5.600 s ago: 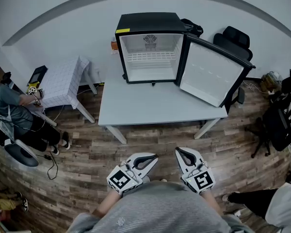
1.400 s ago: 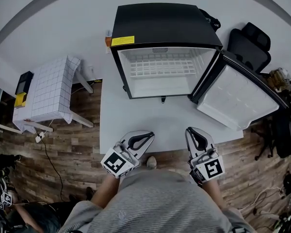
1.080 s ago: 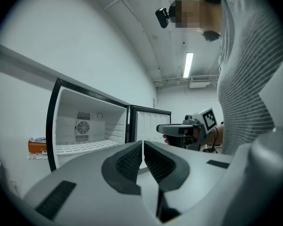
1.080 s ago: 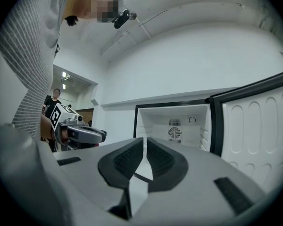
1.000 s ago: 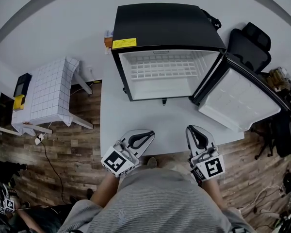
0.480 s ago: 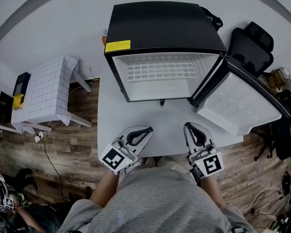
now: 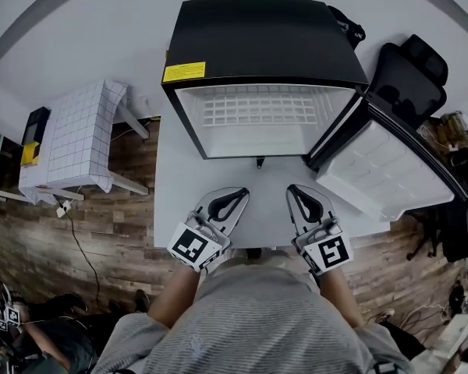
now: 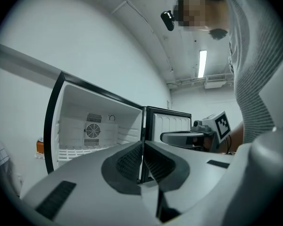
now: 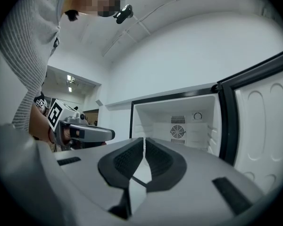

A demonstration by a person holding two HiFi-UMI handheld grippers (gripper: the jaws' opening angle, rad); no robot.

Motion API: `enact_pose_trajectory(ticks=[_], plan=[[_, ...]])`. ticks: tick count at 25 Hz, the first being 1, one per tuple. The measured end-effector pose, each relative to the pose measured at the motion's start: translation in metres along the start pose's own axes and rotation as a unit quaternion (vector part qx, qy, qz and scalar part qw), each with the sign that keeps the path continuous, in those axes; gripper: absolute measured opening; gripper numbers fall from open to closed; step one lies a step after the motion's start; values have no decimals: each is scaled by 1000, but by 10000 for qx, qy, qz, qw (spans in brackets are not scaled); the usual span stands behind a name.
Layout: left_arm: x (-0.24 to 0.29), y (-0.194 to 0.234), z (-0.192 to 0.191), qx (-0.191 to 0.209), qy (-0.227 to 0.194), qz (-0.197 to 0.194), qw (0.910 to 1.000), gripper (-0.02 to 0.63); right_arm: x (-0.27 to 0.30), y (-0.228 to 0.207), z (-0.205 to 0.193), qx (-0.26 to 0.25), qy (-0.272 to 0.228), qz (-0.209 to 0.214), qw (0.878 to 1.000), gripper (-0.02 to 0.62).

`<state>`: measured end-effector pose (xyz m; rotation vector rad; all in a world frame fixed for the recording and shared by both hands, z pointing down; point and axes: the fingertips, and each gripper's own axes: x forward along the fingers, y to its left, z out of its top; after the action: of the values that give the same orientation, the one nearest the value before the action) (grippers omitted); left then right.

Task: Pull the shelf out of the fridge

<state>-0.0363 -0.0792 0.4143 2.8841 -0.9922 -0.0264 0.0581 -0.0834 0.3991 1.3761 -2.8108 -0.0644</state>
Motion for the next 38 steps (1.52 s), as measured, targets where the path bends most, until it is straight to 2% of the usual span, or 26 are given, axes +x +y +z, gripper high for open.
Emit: enact_pose_trajectory(ticks=[9,18,25,31,38], plan=[[7,3,-1,-42,-16,45,10000,21,7,1,-8,73,100,168,9998,14],[14,25,-13,-655,-191,370,9970,23,15,-15,-25,158,268,48,9995,14],[20,36,-25,-713,-116,439,9964,33,26,-22,-28,116,295,7,9995,16],[23,40,-27,-709,-118,489,9962,51,29,-25,-32,157,311,2,9994,57],[25,44,-28,-710,-112,520,9961,80,32,-29,-33,202,334,-53,9992,64]])
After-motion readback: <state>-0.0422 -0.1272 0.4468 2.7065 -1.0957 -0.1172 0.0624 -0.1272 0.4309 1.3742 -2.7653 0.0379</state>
